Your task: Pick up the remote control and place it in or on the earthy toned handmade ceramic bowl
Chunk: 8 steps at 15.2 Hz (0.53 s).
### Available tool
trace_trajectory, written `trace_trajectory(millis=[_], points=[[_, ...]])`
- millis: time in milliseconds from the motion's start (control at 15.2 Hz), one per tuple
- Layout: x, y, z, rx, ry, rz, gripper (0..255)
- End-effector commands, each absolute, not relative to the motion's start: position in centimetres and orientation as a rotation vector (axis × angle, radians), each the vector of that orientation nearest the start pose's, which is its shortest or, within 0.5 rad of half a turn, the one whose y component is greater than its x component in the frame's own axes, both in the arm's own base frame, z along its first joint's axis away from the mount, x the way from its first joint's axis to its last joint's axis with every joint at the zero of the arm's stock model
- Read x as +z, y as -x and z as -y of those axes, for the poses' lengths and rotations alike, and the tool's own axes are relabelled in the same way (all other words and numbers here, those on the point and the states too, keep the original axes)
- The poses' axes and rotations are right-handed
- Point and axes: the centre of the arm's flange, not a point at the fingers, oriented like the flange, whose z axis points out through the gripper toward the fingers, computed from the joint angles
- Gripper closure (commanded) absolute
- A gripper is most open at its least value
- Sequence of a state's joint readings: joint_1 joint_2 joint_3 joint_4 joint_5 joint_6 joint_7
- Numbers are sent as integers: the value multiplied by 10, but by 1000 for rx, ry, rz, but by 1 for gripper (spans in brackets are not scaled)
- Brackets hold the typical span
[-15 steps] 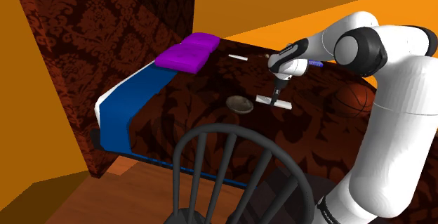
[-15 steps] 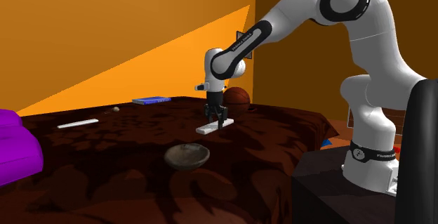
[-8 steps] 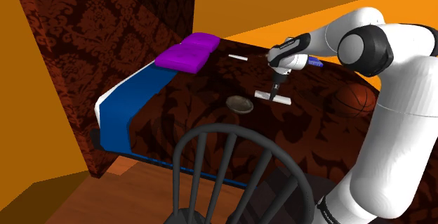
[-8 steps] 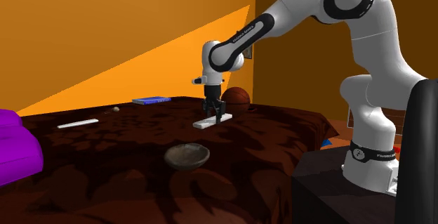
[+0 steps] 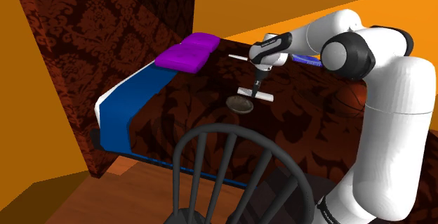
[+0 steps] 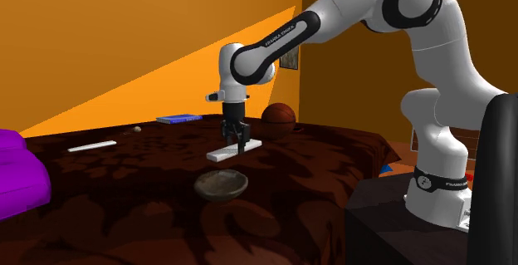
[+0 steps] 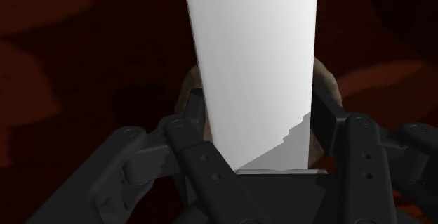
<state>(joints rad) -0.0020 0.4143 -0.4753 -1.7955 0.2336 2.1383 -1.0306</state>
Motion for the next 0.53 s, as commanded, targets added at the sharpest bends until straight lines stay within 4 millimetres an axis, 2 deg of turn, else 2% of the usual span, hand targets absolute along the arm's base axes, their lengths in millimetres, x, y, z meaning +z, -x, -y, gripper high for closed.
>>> trace_trajectory(millis=[0,198,462], points=[[340,-605,248,9,3041,707,255],[340,-640,218,9,3041,707,255],[319,-640,218,9,3041,707,255]])
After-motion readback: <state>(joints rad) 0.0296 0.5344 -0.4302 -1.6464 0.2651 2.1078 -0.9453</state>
